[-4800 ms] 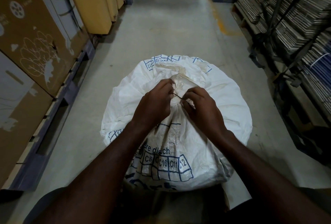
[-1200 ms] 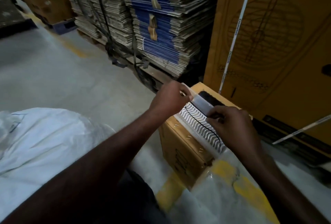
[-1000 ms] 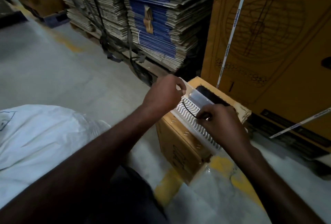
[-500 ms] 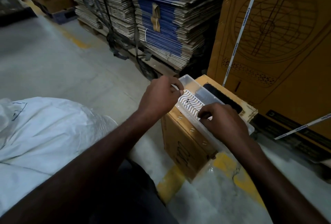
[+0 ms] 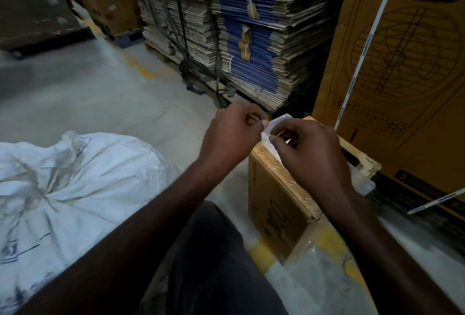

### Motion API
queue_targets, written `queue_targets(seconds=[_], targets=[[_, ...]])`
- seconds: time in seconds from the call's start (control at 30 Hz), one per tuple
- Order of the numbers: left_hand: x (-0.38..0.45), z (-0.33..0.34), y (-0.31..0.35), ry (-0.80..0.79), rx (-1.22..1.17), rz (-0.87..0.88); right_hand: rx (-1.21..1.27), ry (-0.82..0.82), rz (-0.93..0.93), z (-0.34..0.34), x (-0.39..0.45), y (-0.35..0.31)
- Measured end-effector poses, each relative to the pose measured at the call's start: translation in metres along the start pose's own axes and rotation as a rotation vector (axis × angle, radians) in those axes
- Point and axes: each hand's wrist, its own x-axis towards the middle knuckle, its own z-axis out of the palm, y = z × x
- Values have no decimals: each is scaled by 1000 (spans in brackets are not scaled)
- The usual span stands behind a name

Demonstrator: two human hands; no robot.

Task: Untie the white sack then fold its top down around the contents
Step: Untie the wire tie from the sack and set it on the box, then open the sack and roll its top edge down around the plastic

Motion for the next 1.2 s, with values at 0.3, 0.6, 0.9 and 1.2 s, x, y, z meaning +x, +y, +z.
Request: queue_targets(seconds=[0.3, 0.6, 0.9, 1.2], targets=[[-84, -115, -23, 218, 147, -77, 77, -79, -171, 36, -11, -113], [-205, -228, -72, 509, 332, -227, 197, -166, -353, 94, -50, -224], [-283, -280, -172, 795, 381, -333, 423, -353, -623, 211, -88, -298], [-276, -265, -276, 715, 379, -401, 349, -471, -692, 313, -76, -315]])
